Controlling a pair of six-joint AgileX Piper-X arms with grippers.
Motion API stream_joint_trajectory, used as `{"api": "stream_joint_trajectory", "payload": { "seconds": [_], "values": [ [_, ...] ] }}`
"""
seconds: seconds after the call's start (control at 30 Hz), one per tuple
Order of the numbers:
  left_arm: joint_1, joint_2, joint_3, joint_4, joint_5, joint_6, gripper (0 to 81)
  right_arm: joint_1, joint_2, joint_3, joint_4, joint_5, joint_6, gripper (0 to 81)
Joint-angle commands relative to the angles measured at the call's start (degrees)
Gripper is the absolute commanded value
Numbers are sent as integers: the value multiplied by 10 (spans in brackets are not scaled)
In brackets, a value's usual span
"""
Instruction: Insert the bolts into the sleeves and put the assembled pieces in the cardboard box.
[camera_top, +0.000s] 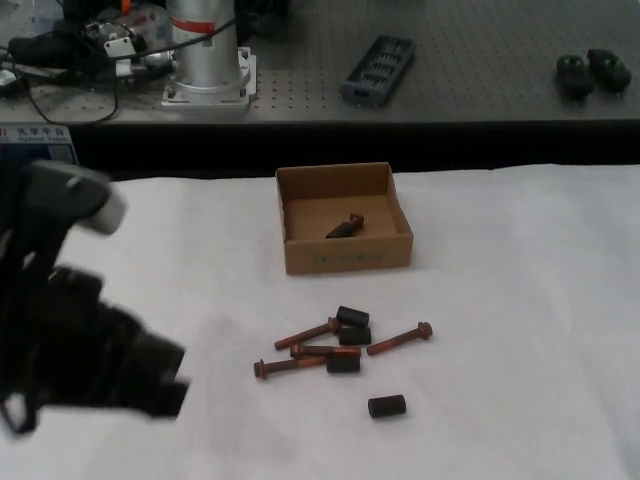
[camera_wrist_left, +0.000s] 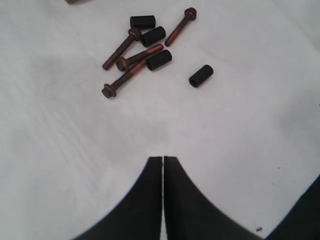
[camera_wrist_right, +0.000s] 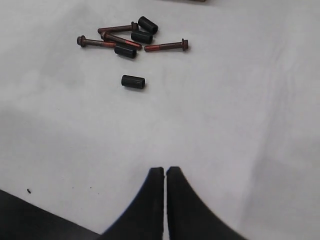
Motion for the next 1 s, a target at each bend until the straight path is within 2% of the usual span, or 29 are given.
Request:
{"api": "stream_joint_trajectory", "payload": {
  "seconds": [0.0, 0.3, 0.57, 0.63, 0.73, 0.93, 0.97],
  "values": [
    [-2, -102, 63, -12, 1, -18, 7, -3, -4, 21, -20, -7, 1, 19],
    [-2, -258, 134, -10, 1, -81, 7, -3, -4, 53, -48, -9, 1, 19],
    [-2, -279, 135, -8, 1, -84, 7, -3, -4, 53, -87, -28, 1, 19],
    [-2, -279, 135, -10, 1, -84, 7, -3, -4, 53, -87, -34, 30, 19],
    [-2, -279, 135, -10, 1, -84, 7, -3, 14, 53, -107, -34, 124, 18],
    [-2, -279, 135, -11, 1, -84, 7, -3, 125, 52, -290, -52, 224, 1],
    [-2, -279, 135, -11, 1, -84, 7, -3, 147, 52, -314, -59, 237, 22]
  ]
}}
